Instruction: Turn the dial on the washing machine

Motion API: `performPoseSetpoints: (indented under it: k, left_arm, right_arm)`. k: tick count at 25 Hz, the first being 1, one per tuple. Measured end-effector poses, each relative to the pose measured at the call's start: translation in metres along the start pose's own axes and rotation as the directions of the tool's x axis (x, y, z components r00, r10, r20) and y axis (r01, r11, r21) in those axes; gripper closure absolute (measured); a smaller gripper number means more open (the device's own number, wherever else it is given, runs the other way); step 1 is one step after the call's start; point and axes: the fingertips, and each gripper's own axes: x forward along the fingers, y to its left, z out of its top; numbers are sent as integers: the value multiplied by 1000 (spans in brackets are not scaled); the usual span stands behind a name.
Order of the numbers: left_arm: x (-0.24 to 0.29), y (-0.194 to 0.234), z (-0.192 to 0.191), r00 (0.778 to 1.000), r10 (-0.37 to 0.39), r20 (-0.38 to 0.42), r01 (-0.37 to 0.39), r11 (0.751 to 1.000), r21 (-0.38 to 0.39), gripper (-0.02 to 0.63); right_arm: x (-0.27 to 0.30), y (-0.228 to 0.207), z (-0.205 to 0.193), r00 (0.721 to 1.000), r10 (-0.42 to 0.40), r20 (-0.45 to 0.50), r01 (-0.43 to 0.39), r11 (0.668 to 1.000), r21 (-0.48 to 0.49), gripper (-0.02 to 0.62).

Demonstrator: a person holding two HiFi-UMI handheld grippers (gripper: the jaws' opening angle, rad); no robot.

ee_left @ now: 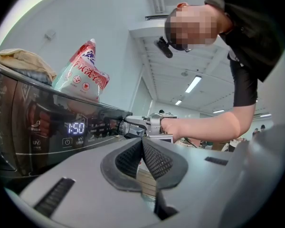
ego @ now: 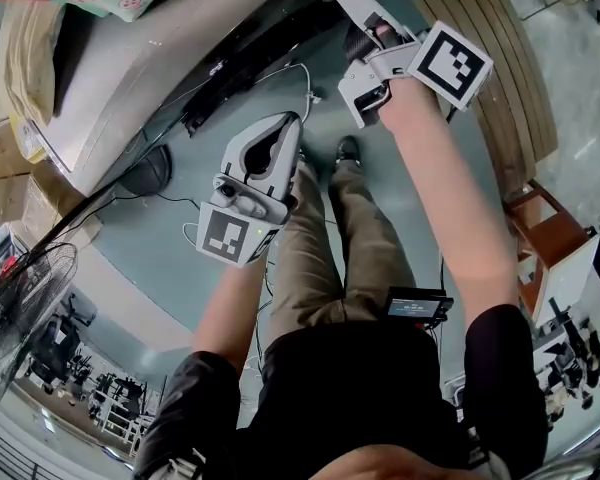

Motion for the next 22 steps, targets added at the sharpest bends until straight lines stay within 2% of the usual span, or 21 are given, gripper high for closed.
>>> performPoseSetpoints:
  k: [6,11,22]
  left_arm:
    - [-3,-3,-8,1000,-13,-10,13,1000,-8,611]
    - [-2,-9,-11,1000,-24,-10,23,1000,-20,611]
    - [-4,-4,-11,1000,-24,-12,23,999,-26,611]
  right_arm:
    - [4,4,-5,1000,-20,-5,19,991,-130,322]
    - [2,5,-3,999,-45,-12,41,970,-238,322]
    - [3,6,-4,998,-68,-11,60,931,-361,322]
